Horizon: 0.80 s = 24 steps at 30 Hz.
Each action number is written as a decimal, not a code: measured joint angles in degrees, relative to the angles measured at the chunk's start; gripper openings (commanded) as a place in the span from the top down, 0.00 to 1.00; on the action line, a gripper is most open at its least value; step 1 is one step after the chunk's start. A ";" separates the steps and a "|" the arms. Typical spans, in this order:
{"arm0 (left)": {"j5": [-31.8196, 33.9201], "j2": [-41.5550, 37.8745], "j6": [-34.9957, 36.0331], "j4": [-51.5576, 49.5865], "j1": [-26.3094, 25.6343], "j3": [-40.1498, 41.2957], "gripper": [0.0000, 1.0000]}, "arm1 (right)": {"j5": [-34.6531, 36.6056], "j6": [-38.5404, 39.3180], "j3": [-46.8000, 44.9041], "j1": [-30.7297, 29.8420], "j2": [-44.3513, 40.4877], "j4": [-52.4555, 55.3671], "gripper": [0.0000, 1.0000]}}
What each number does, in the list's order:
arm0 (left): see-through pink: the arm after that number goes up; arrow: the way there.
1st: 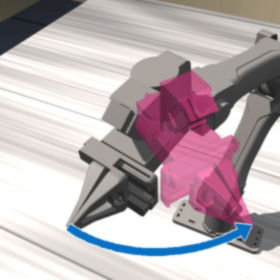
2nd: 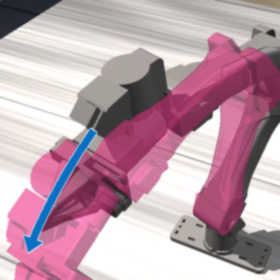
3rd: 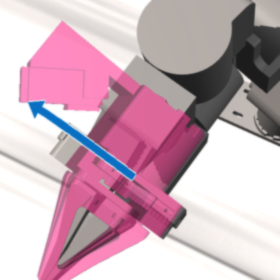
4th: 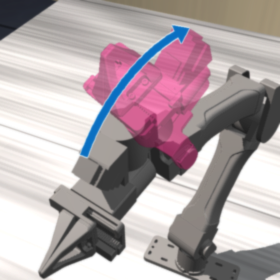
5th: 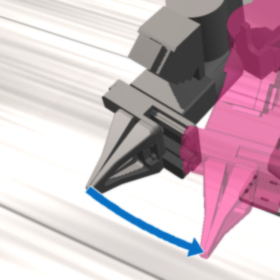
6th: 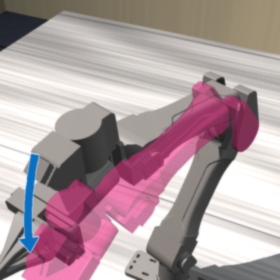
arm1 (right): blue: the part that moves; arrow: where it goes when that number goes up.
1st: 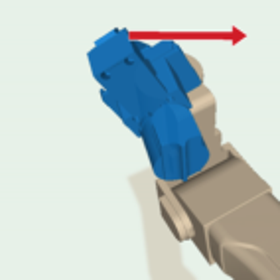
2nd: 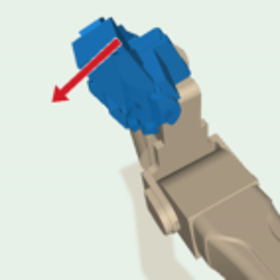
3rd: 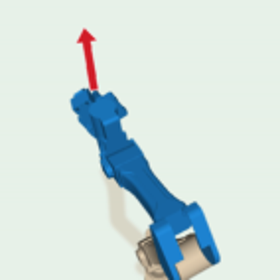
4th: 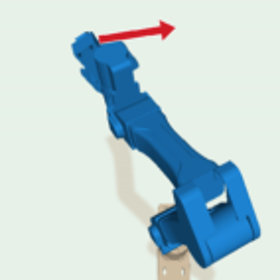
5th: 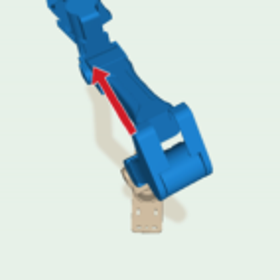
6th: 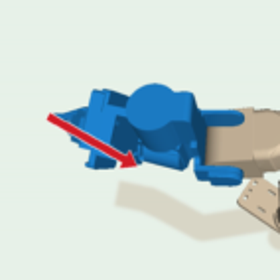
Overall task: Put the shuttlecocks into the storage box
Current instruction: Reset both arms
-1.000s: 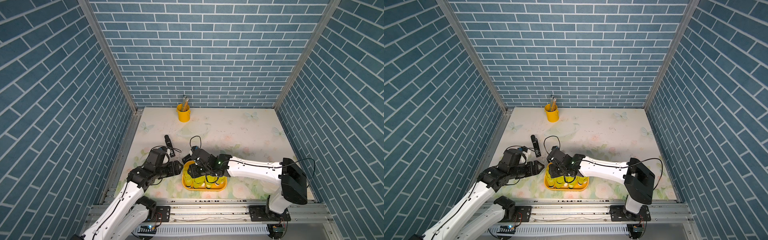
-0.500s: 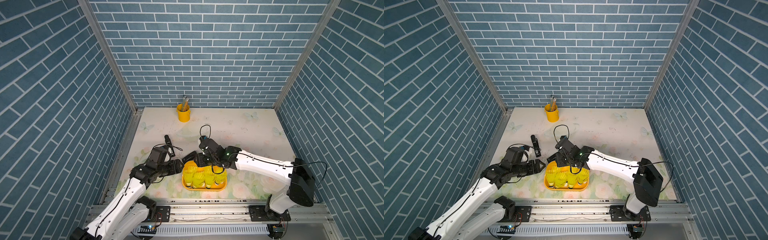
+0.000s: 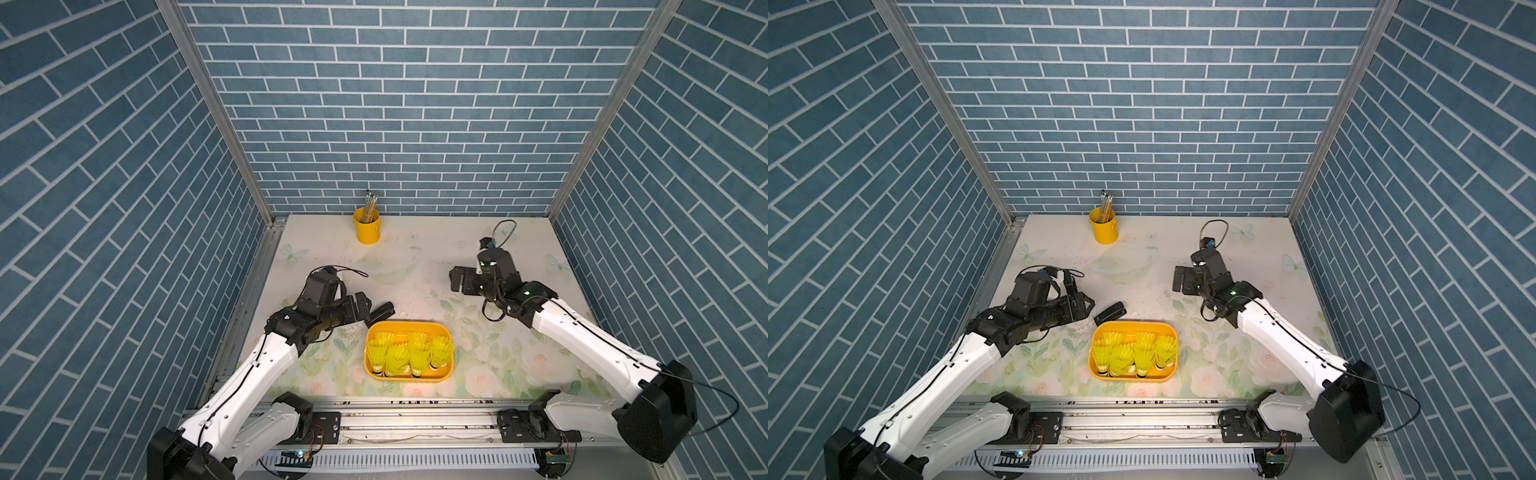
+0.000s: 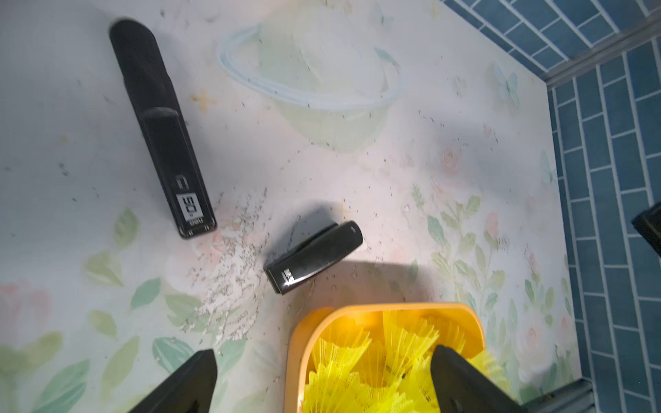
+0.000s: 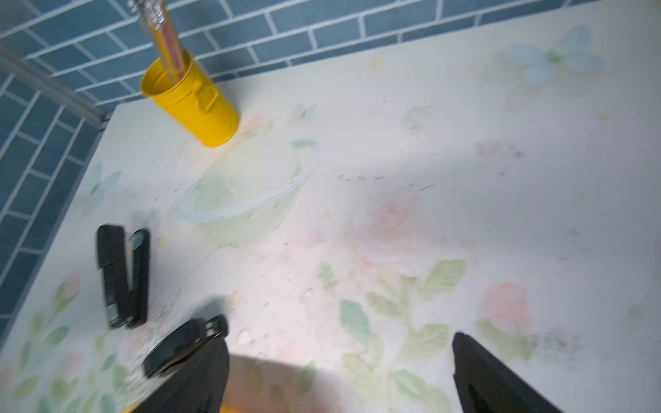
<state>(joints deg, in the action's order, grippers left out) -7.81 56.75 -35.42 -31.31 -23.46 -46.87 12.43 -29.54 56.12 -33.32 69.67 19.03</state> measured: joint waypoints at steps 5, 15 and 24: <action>14.10 2.14 0.17 3.19 0.20 -3.45 0.00 | 10.12 4.81 -4.72 7.10 -3.80 -7.28 0.00; 41.35 9.27 13.60 27.36 2.84 7.28 0.00 | 9.03 20.68 -32.87 21.75 -4.87 -41.53 0.00; 35.54 16.68 23.12 46.58 16.81 16.76 0.00 | 4.83 27.08 -43.06 23.74 3.23 -68.11 0.00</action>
<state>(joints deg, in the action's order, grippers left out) 27.73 73.43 -12.29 15.27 -6.66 -30.11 17.26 -2.46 13.06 -9.58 72.90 -49.08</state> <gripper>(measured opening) 0.995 0.993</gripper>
